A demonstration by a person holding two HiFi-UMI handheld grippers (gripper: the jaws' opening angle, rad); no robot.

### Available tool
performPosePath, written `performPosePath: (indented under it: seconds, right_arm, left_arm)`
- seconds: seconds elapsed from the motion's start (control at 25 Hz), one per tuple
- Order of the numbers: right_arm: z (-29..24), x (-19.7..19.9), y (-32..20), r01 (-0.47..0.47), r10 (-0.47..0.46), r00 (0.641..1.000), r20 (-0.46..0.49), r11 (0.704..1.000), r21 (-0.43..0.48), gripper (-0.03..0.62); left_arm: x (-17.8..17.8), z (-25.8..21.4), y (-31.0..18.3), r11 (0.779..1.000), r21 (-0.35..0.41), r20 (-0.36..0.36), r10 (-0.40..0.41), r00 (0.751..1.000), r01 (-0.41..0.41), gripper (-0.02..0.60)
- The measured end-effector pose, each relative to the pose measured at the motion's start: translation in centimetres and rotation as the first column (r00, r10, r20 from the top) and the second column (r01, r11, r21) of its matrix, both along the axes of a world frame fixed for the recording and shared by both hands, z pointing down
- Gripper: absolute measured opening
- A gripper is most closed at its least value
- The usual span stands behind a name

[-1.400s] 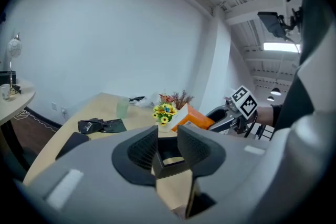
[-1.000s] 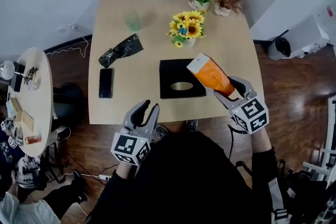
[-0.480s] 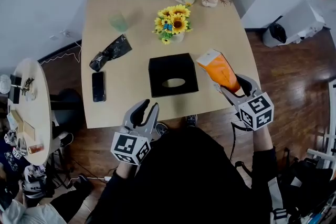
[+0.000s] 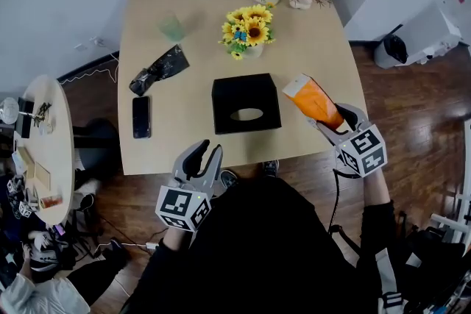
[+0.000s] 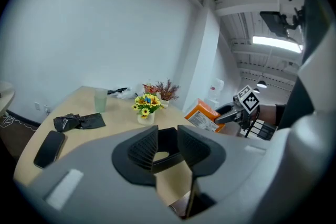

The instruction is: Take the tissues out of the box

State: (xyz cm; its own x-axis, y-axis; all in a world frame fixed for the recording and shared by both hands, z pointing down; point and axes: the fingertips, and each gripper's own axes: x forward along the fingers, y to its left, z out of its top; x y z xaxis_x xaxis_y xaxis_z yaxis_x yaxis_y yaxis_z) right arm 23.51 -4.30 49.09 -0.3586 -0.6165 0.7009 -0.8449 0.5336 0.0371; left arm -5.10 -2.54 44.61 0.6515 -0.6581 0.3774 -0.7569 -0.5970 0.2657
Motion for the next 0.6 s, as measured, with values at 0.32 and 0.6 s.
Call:
performPosePath:
  seconds: [0.32, 0.6]
  right_arm:
    - [3.4, 1.5, -0.5, 0.1, -0.11, 0.99, -0.083, 0.988, -0.115, 0.261]
    - [7.5, 1.4, -0.9, 0.24, -0.267, 0.96, -0.081, 0.939, -0.247, 0.262]
  left_arm:
    - [-0.2, 0.5, 0.6, 0.999, -0.035, 0.005, -0.021, 1.0, 0.021, 0.097]
    - [-0.8, 0.4, 0.7, 0.998, -0.025, 0.008, -0.061, 0.998, 0.061, 0.097]
